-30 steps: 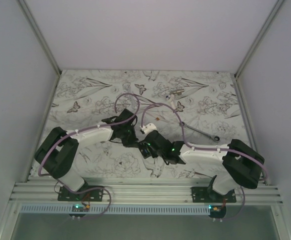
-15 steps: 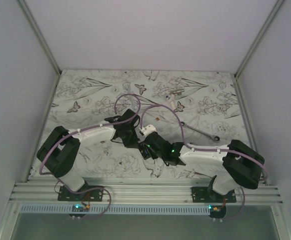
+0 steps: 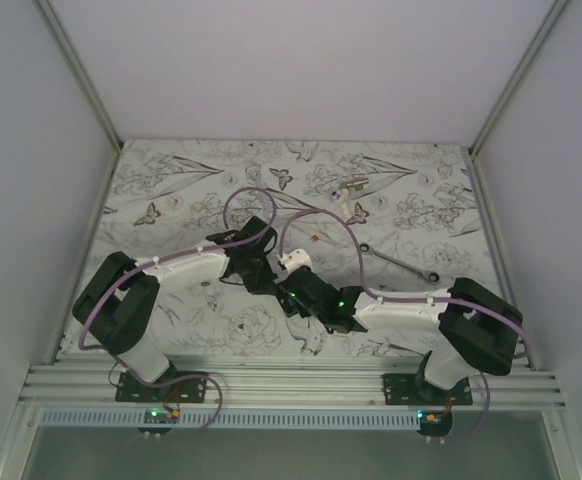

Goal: Snap on the fuse box
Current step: Install the fuse at the fuse box base.

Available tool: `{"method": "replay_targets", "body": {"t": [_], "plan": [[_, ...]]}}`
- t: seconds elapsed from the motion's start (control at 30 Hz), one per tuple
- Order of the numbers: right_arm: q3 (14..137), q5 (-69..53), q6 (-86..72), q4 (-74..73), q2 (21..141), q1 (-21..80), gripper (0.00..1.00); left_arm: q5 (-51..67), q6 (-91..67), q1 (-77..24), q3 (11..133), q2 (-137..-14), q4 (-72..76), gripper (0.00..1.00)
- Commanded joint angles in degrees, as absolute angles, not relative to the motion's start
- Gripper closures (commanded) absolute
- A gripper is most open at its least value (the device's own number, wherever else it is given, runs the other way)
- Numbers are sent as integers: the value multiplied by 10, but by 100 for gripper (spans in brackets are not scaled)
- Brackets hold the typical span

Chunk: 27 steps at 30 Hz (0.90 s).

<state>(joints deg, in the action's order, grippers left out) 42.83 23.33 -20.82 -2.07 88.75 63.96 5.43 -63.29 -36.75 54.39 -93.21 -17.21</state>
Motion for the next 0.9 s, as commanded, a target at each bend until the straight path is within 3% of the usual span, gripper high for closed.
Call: {"method": "replay_targets", "body": {"t": [0.0, 0.27, 0.5, 0.87], "plan": [[375, 198, -256, -148, 915, 648, 100, 42, -656, -357, 522, -921, -177, 100], [376, 208, -289, -153, 966, 663, 100, 55, -662, -352, 514, -907, -163, 100], [392, 229, -288, -156, 937, 664, 99, 65, -657, -352, 509, -896, -148, 100], [470, 269, -248, -172, 880, 661, 87, 68, -643, -352, 507, -870, -142, 82]]}}
